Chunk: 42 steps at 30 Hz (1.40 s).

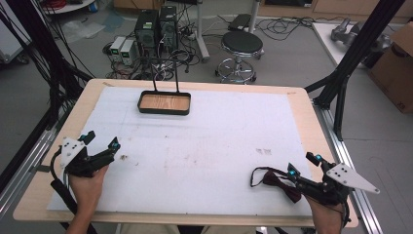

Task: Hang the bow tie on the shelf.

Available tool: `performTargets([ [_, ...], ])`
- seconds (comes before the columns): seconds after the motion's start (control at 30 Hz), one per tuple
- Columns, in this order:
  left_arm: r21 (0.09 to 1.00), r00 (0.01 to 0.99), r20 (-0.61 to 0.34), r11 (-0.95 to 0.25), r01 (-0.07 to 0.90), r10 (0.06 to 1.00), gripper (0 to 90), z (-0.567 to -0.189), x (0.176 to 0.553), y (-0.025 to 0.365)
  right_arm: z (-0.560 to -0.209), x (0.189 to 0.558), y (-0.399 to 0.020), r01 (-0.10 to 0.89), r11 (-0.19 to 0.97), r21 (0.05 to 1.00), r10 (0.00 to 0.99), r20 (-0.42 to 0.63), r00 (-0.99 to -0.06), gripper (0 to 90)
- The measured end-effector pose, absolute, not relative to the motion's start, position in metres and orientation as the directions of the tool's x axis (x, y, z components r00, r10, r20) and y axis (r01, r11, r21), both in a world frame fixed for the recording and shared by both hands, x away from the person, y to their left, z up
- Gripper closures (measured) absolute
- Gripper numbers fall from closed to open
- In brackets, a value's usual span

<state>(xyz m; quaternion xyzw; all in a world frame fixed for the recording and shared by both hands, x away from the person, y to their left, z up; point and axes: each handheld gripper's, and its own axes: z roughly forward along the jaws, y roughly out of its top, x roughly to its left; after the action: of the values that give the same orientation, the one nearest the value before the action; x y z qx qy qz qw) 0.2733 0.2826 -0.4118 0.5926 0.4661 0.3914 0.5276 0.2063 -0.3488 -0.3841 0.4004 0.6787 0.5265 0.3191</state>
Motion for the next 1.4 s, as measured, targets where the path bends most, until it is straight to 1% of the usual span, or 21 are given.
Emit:
performTargets([
  [0.1,0.99,0.258,-0.03,-0.007,0.138,0.966,17.2,-0.412,0.274,0.282,-0.391,0.2,-0.349,0.218,0.157,0.963,0.865,-0.028,-0.5,31.9],
  [0.23,0.991,0.26,-0.028,-0.008,0.136,0.965,17.2,-0.412,0.274,0.282,-0.402,0.195,-0.347,0.24,0.198,0.951,0.844,-0.041,-0.534,36.3],
  [0.5,0.991,0.253,-0.033,-0.001,0.133,0.967,17.2,-0.412,0.273,0.283,-0.425,0.194,-0.343,0.295,0.292,0.91,0.807,-0.068,-0.586,47.7],
  [0.57,0.991,0.255,-0.03,-0.004,0.133,0.967,17.2,-0.412,0.273,0.283,-0.43,0.194,-0.342,0.304,0.314,0.9,0.802,-0.08,-0.593,49.0],
  [0.77,0.991,0.254,-0.029,-0.005,0.134,0.967,17.2,-0.412,0.273,0.283,-0.441,0.198,-0.344,0.339,0.34,0.877,0.79,-0.071,-0.609,55.7],
  [0.93,0.991,0.252,-0.027,-0.007,0.135,0.967,17.2,-0.412,0.273,0.283,-0.447,0.201,-0.344,0.365,0.35,0.863,0.783,-0.056,-0.619,58.6],
  [1.23,0.991,0.25,-0.029,-0.004,0.133,0.968,17.3,-0.412,0.273,0.283,-0.454,0.208,-0.344,0.389,0.383,0.838,0.78,-0.067,-0.623,61.1],
  [1.33,0.991,0.247,-0.028,-0.006,0.135,0.969,17.3,-0.412,0.273,0.283,-0.454,0.209,-0.344,0.398,0.385,0.833,0.782,-0.064,-0.62,64.2],
  [1.4,0.991,0.246,-0.029,-0.005,0.135,0.969,17.2,-0.412,0.274,0.283,-0.453,0.21,-0.345,0.406,0.382,0.83,0.785,-0.06,-0.616,68.8],
])
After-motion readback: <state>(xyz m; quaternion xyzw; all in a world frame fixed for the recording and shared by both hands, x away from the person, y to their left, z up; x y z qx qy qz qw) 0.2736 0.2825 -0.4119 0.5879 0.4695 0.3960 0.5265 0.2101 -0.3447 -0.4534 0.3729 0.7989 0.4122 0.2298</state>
